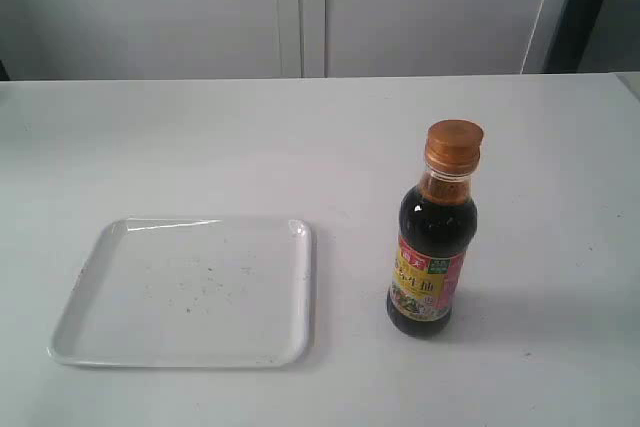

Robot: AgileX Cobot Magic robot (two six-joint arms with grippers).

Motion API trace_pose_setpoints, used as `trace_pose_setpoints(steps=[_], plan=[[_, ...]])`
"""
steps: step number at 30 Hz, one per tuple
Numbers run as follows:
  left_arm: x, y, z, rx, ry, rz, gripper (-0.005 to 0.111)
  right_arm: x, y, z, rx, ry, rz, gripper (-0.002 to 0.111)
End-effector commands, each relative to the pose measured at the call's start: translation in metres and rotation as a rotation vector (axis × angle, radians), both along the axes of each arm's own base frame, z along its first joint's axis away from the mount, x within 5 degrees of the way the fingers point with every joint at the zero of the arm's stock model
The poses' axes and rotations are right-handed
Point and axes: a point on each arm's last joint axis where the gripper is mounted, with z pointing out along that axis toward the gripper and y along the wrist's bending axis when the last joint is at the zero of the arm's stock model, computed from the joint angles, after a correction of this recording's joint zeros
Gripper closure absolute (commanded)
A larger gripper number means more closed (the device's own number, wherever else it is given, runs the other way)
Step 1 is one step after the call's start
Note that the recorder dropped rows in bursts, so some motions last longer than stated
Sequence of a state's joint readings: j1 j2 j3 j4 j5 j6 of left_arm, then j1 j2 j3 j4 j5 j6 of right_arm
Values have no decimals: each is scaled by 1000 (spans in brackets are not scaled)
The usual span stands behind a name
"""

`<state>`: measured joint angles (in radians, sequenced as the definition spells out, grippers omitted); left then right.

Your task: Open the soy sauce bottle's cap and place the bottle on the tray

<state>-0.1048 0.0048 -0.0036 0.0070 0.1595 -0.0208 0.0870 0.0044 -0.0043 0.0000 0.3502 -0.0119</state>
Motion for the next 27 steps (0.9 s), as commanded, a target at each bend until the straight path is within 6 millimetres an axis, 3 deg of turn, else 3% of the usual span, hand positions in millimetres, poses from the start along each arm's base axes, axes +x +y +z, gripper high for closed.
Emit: trace_pose_setpoints(steps=[1,5,10,12,18,23,27], plan=[[3,1,11,-60,-134,20,107,0,0,-1,3,-1,-9,108],[4,1,24,-337,-237,67,107,0,0,-1,3,-1,-9,108],[2,2,44,-327,-455,41,107,0,0,-1,3,-1,-9,108],[-2,2,65,-333,-512,24,107,0,0,-1,3,-1,-9,108],[0,1,106,-308,-550,13,107,0,0,-1,3,-1,-9,108],[33,-5,147,-194,-527,-13,107,0,0,-1,3,-1,-9,108],[71,-18,160,-163,-500,-112,107,0,0,-1,3,-1,-9,108]])
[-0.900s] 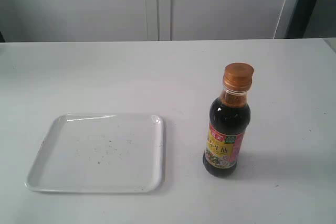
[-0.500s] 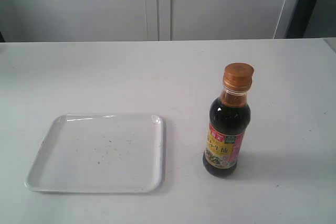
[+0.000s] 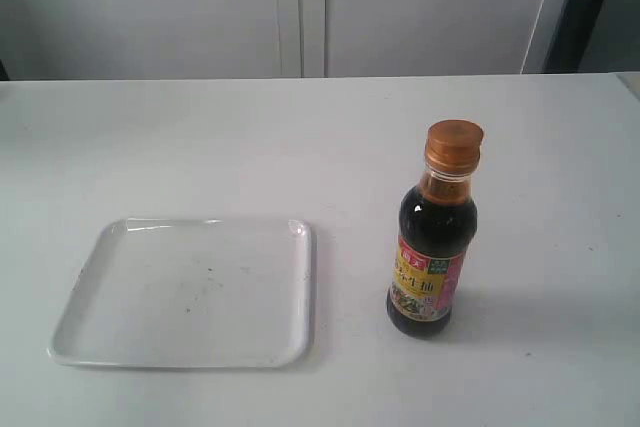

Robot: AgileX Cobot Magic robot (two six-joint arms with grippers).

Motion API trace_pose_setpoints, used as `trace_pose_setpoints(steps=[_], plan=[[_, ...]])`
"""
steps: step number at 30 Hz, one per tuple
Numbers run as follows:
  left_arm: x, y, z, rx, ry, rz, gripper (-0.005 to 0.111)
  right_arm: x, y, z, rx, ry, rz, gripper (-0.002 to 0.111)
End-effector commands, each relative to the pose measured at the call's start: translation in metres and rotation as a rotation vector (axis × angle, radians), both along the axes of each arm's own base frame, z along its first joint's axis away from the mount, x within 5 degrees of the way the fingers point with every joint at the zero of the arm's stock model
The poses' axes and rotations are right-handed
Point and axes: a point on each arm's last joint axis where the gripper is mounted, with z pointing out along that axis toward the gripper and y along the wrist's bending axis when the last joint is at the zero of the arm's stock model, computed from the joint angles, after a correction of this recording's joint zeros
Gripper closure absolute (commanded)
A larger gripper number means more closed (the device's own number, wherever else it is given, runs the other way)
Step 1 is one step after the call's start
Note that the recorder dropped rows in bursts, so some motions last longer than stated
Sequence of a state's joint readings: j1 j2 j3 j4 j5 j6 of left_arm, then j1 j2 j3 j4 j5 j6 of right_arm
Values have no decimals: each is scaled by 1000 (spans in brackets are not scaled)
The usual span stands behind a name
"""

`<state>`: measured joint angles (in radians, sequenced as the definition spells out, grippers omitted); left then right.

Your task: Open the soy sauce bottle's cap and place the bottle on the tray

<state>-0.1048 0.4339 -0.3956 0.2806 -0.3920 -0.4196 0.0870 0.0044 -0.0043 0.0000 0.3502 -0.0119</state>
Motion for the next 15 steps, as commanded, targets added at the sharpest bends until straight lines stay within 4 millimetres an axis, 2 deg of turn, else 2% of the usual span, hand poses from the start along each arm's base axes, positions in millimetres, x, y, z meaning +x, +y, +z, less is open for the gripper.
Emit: trace_pose_setpoints(steps=[1,4,7,15], plan=[[40,-17,10,48,-1,-134,107,0,0,-1,3,-1,-9,108],[70,-26,3,92,63,-193,107,0,0,-1,3,-1,-9,108],[100,-43,-11,119,95,-309,107,0,0,-1,3,-1,-9,108],[126,-88,-32,252,150,-478,107,0,0,-1,3,-1,-9,108]])
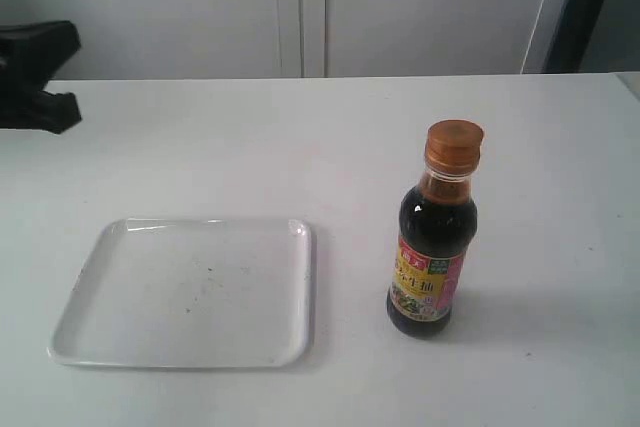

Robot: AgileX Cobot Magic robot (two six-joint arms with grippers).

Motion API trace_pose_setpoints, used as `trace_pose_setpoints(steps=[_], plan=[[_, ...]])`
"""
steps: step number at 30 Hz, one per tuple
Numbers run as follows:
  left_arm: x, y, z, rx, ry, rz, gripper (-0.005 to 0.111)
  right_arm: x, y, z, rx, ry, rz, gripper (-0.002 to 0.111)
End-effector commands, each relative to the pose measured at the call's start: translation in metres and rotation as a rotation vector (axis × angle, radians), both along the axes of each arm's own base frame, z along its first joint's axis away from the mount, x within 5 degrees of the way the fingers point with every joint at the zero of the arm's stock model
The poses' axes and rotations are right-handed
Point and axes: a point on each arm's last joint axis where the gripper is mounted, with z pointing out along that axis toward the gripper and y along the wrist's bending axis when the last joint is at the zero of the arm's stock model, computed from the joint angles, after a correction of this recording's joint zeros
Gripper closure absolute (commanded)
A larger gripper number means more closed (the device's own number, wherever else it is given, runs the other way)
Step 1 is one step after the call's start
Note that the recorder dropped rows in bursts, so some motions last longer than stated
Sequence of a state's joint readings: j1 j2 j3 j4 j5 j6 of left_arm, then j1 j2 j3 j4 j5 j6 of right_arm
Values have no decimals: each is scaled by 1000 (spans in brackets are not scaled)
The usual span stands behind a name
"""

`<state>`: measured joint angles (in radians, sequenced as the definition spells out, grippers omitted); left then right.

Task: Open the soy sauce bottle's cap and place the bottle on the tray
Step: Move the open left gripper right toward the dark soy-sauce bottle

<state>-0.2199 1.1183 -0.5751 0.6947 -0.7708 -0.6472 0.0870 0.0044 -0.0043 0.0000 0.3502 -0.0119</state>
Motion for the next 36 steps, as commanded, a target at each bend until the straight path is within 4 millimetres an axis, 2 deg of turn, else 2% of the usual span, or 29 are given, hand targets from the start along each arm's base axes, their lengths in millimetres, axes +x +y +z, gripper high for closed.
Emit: trace_pose_setpoints(steps=[1,8,15,18,19,21,25,26,32,36], plan=[[9,-31,-7,83,-21,-127,107,0,0,-1,3,-1,-9,108],[12,-73,-12,43,-108,-360,107,0,0,-1,3,-1,-9,108],[19,-87,-21,-81,-145,-481,106,0,0,-1,3,-1,-9,108],[23,-95,-27,-68,-127,-508,93,0,0,-1,35,2,-18,108],[23,-99,-28,-59,-130,-523,85,0,0,-1,30,2,-16,108],[23,-107,-27,-54,-140,-551,64,0,0,-1,30,2,-16,108],[19,-126,-24,-83,-144,-591,13,0,0,-1,33,2,-17,108],[18,-129,-23,-98,-143,-589,4,0,0,-1,33,2,-17,108],[17,-137,-15,-156,-140,-585,2,0,0,-1,33,2,-17,108],[15,-141,-12,-191,-82,-648,2,0,0,-1,33,2,-17,108]])
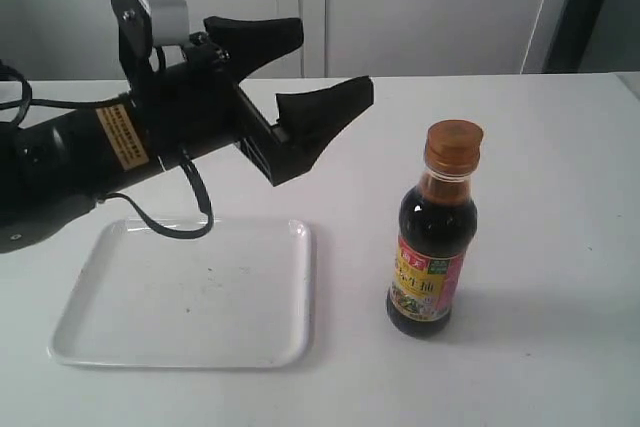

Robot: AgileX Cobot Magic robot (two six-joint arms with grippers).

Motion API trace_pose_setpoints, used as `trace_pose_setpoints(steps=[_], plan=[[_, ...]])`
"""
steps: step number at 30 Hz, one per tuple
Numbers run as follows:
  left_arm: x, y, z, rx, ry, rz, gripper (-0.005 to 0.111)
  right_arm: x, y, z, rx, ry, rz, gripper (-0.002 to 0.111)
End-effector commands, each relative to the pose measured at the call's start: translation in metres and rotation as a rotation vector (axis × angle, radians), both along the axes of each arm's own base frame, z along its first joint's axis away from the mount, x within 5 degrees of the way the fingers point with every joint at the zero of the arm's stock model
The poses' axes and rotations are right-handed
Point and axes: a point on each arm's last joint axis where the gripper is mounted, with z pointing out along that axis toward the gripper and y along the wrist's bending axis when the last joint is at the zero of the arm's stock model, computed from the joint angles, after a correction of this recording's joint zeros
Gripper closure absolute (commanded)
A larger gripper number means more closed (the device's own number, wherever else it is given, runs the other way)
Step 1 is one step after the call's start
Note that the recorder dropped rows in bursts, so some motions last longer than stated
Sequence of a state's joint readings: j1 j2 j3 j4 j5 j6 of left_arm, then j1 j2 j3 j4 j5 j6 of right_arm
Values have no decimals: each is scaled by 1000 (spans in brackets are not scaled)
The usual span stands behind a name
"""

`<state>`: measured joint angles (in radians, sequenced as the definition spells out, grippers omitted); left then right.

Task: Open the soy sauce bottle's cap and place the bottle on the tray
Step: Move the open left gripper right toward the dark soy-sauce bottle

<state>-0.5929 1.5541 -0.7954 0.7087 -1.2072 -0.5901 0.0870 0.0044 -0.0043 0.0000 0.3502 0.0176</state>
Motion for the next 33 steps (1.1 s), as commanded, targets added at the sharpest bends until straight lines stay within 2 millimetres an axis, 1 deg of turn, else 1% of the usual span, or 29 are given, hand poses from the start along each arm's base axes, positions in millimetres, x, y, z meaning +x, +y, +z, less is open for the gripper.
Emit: trace_pose_setpoints(steps=[1,5,8,12,16,23,28,33], plan=[[-4,-6,10,-41,57,-86,2,0,0,-1,5,0,-9,108],[-6,-12,16,-41,70,-144,2,0,0,-1,5,0,-9,108],[-14,-22,20,-31,56,-200,2,0,0,-1,5,0,-9,108],[-24,-38,20,-13,38,-269,2,0,0,-1,5,0,-9,108],[-24,-49,12,1,53,-297,2,0,0,-1,5,0,-9,108],[-16,-58,3,21,85,-316,2,0,0,-1,5,0,-9,108],[-19,-71,1,27,90,-358,2,0,0,-1,5,0,-9,108],[-23,-83,-6,41,101,-392,2,0,0,-1,5,0,-9,108]])
